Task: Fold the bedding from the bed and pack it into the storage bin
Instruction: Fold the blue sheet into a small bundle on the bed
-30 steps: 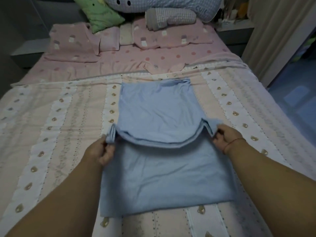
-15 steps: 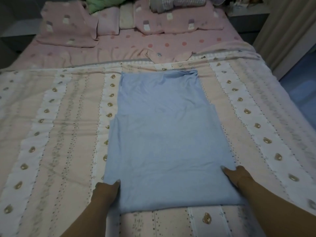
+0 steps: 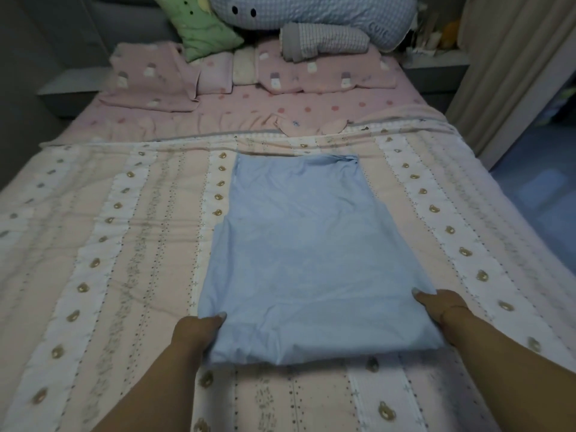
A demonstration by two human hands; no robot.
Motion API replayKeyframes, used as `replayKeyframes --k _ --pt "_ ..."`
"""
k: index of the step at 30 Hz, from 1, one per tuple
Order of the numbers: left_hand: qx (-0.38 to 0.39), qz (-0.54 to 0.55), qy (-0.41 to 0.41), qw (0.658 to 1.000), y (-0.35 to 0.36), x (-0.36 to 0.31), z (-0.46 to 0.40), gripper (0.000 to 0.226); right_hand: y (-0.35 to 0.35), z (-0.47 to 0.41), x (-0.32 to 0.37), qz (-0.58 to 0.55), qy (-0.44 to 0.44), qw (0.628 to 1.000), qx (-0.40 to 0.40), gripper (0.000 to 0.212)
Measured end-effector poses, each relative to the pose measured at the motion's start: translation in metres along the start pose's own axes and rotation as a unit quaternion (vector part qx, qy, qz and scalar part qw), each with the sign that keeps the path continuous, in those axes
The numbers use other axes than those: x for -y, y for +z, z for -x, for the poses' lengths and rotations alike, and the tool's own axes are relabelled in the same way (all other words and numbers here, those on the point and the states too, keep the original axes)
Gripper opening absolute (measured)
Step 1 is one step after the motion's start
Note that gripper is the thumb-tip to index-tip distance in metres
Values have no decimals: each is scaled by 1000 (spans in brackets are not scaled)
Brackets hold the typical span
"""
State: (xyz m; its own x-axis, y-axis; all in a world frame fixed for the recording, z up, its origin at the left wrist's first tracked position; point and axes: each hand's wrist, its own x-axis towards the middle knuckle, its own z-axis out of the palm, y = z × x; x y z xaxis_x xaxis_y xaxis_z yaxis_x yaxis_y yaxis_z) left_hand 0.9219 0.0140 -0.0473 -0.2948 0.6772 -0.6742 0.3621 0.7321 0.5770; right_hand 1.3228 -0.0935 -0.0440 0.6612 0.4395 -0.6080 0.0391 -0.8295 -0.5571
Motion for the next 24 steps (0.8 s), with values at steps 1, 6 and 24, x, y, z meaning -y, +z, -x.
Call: replayKeyframes --k 1,6,24 --pt "7 10 -5 1000 -5 5 9 65 -4 10 -5 -6 2 1000 2 66" --pt "51 33 -27 998 -34 44 54 57 -21 64 -43 -16 20 1000 9 67" --pt "272 67 -115 953 -126 144 138 52 -71 179 -147 25 141 975 172 27"
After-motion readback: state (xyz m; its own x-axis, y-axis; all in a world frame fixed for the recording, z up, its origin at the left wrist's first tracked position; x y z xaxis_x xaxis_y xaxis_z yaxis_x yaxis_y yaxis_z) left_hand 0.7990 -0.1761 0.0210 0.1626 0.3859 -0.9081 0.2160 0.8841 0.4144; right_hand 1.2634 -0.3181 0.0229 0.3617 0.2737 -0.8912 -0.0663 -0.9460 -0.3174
